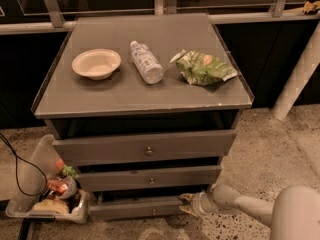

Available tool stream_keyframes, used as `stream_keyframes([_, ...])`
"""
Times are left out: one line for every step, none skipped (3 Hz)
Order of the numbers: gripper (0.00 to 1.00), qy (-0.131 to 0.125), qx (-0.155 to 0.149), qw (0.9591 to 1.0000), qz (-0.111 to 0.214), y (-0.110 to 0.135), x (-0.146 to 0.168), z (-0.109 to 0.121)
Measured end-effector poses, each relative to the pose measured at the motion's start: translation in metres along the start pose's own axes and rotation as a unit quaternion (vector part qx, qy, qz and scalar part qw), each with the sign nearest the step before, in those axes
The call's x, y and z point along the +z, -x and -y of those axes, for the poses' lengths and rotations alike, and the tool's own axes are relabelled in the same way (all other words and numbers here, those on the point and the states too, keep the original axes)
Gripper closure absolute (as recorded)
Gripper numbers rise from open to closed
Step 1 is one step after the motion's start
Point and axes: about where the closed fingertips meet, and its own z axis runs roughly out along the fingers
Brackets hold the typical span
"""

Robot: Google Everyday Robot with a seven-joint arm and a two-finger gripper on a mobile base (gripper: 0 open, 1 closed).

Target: Open bottom drawer

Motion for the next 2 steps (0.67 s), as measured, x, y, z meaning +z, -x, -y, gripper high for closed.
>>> stream_keyframes([0.13, 0.000, 0.000, 1.0000, 0.000, 0.0000, 0.0000, 0.0000])
stream_keyframes([0.00, 0.000, 0.000, 1.0000, 0.000, 0.0000, 0.0001, 0.0000])
